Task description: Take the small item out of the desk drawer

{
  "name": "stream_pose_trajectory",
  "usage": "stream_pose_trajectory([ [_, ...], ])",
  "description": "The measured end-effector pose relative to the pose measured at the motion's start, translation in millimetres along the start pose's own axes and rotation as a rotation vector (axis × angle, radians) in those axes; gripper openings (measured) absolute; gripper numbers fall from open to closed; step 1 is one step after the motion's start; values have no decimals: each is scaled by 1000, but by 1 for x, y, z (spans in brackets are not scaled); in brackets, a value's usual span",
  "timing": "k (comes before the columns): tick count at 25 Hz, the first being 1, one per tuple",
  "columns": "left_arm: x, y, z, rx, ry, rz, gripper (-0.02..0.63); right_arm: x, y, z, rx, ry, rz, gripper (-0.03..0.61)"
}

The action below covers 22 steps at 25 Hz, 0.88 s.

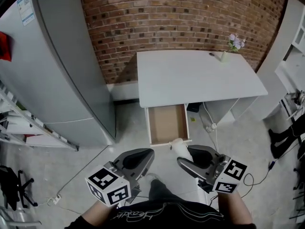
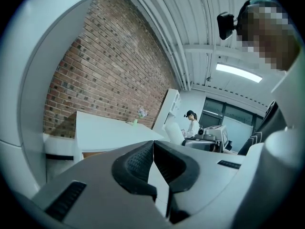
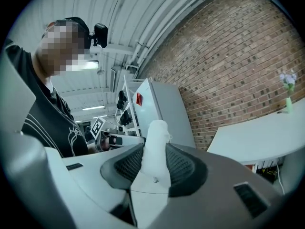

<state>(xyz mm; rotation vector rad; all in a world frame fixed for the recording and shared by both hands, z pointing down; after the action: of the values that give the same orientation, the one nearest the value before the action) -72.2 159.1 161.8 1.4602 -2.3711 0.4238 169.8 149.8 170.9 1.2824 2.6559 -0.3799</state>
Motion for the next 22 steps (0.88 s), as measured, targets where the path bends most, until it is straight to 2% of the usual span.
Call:
stream_pose_trajectory([
  [10, 5, -13, -1, 19, -1, -30, 21, -10, -2, -5, -9, -21, -15, 156],
  [22, -15, -14, -6, 25, -17, -31, 21, 0, 14, -6, -16, -21, -4, 155],
])
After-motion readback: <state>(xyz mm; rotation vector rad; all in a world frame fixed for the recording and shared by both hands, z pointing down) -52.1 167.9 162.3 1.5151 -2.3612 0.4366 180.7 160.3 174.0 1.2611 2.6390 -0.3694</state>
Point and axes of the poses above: the fingertips, and each gripper's own axes: y backward along the fingers, x to its left, z out of its top, the point moved 10 cm from there along y, backward along the fingers, and after that the axes turned 14 degrees about -z, right-handed, at the moved point
